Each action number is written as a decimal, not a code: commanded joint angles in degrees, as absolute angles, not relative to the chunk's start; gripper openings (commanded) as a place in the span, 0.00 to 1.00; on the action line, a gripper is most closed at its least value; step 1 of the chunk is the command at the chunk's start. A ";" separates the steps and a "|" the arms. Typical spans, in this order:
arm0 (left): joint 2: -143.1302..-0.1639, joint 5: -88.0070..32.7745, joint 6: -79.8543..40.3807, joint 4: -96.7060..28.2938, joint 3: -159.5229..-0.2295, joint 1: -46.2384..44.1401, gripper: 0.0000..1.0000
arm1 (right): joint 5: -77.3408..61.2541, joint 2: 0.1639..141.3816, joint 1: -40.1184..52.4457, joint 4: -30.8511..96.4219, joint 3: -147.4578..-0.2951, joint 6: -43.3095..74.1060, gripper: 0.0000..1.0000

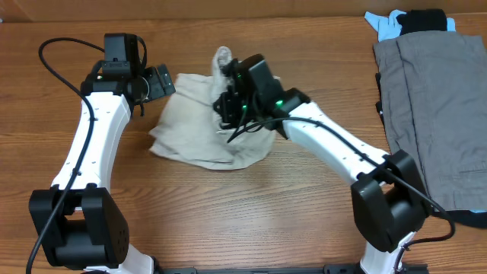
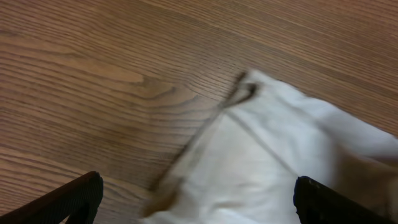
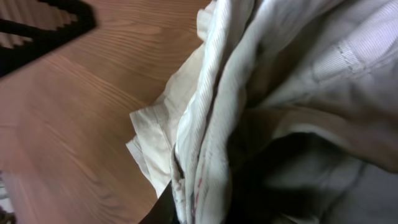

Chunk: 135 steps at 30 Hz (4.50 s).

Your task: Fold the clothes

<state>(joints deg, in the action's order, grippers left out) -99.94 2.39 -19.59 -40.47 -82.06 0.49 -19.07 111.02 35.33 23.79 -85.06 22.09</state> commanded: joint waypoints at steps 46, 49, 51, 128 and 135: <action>-100.27 1.48 -17.78 -61.19 -102.24 1.87 1.00 | -25.82 100.66 -4.80 77.23 -102.85 0.80 0.04; -100.29 2.26 -17.78 -59.88 -102.21 1.87 1.00 | -25.69 100.75 0.99 75.35 -102.83 1.45 0.04; -100.36 3.64 -17.80 -58.85 -102.19 1.87 1.00 | -25.52 101.21 5.37 73.32 -102.83 2.74 0.04; -118.52 -4.54 -6.17 -66.63 -101.62 -14.55 0.66 | -9.02 103.61 13.63 72.20 -106.65 19.86 1.00; -117.93 -3.57 -6.83 -70.15 -104.47 -14.15 0.04 | -9.06 103.61 13.45 70.94 -106.54 19.51 1.00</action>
<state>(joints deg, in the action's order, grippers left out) -120.38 -4.32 -7.01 -67.33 -100.73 -14.28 -9.02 103.72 13.58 71.61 -106.80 20.29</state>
